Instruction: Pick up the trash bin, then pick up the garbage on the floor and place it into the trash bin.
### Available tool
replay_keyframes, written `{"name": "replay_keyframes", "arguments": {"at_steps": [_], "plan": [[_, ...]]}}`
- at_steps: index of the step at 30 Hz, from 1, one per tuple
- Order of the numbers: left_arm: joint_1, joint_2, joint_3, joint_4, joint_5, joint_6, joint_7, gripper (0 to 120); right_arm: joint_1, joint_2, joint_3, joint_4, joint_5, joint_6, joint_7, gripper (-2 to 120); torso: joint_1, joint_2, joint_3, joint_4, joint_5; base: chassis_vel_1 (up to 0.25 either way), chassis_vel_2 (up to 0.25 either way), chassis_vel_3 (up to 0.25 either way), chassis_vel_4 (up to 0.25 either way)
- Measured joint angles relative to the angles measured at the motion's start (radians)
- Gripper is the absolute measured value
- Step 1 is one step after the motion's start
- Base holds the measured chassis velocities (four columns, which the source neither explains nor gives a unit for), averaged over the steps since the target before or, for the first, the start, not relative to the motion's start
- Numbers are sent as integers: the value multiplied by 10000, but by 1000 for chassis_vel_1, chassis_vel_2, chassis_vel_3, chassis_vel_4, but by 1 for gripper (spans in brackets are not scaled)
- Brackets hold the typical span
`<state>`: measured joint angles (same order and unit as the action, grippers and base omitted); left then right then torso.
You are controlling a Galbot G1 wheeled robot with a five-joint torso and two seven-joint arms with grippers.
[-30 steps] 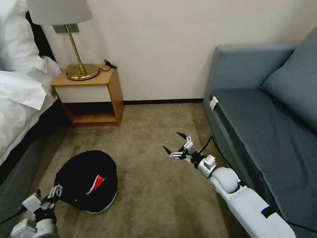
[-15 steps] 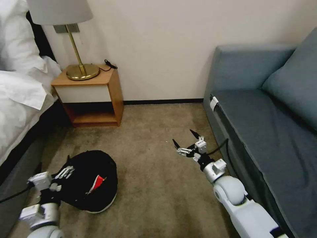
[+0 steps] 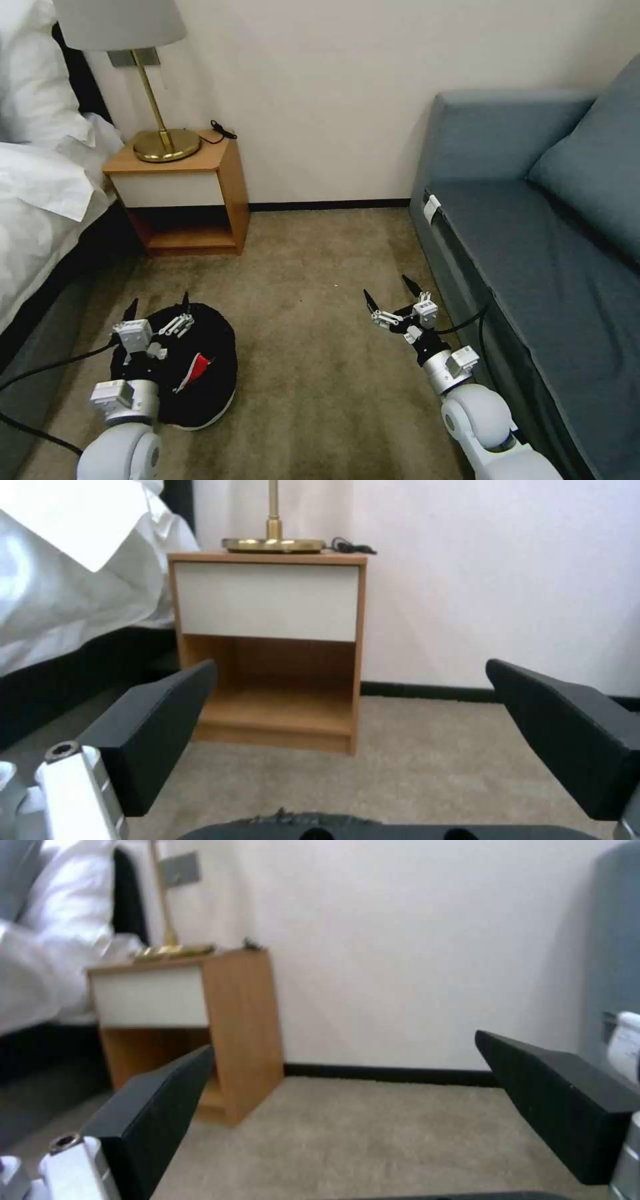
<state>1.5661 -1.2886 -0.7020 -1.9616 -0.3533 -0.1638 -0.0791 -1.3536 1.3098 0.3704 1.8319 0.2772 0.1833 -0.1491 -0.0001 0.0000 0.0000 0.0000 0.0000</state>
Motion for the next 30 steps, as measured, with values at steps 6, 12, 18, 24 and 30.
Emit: {"name": "replay_keyframes", "arguments": {"at_steps": [6, 12, 18, 24, 30], "plan": [[-214, 142, 163, 160, -209, -55, 17, 100, -240, 914, 287, 193, 49, -65, 121, 100, 1, 0, 0, 0, 0, 0, 0, 0, 0], [-291, 141, 215, 216, -245, -44, 28, 100, -299, 1078, 341, 229, 42, -82, 113, 100, 1, 0, 0, 0, 0, 0, 0, 0, 0], [-289, 136, 215, 218, -249, -40, 28, 100, -292, 1063, 336, 229, 39, -85, 106, 100, 1, 0, 0, 0, 0, 0, 0, 0, 0], [-284, 133, 211, 218, -251, -36, 29, 100, -283, 1050, 327, 229, 35, -86, 102, 100, 1, 0, 0, 0, 0, 0, 0, 0, 0], [-280, 128, 207, 218, -252, -30, 28, 100, -278, 1039, 320, 226, 31, -85, 99, 100, 1, 0, 0, 0, 1, 0, 0, 0, 0]]}}
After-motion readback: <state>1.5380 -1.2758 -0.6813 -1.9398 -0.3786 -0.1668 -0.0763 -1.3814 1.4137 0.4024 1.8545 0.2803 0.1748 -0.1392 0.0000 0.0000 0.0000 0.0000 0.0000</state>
